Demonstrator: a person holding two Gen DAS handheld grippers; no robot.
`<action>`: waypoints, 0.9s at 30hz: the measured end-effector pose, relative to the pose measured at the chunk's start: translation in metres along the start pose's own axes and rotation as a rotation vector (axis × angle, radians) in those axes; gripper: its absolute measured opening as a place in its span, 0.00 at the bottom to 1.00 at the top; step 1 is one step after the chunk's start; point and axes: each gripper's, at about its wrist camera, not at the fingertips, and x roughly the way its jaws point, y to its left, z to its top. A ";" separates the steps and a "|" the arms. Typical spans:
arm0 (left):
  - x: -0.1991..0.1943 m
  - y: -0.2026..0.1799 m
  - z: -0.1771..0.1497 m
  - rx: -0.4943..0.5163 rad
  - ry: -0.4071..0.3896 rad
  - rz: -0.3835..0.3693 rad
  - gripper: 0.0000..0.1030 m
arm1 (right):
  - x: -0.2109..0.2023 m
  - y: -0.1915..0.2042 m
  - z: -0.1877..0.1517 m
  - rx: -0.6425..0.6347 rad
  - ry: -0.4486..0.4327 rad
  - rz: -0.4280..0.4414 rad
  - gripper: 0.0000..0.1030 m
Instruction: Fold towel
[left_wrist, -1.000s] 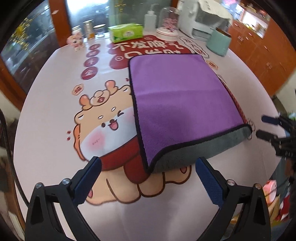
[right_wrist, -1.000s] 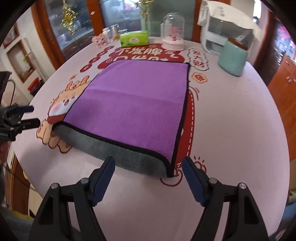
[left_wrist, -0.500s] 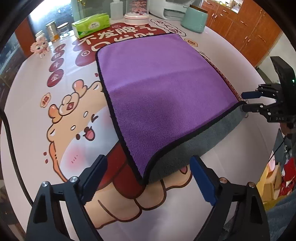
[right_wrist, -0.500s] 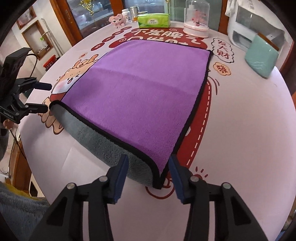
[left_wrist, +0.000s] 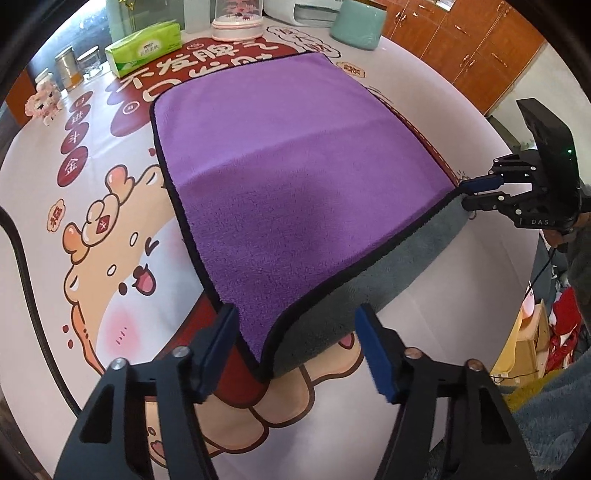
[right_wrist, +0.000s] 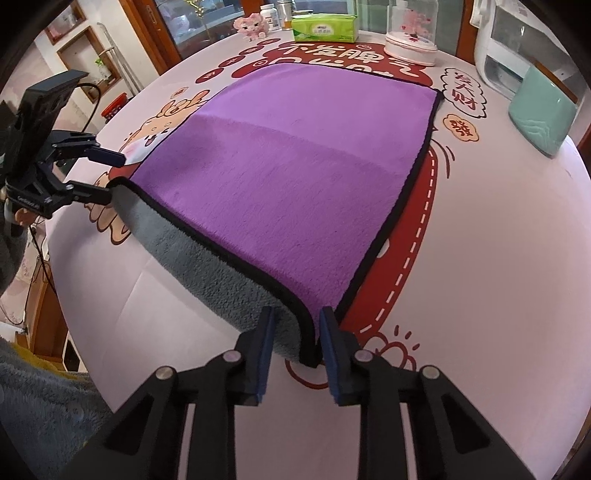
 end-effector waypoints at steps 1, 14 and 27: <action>0.001 0.000 0.000 -0.002 0.005 -0.003 0.53 | 0.000 0.000 -0.001 -0.004 -0.001 0.000 0.20; 0.010 0.007 -0.006 -0.020 0.051 -0.044 0.28 | -0.005 -0.001 -0.005 -0.017 -0.016 0.001 0.12; 0.003 -0.004 -0.013 0.029 0.065 0.062 0.10 | -0.010 0.008 -0.009 -0.026 -0.043 -0.050 0.06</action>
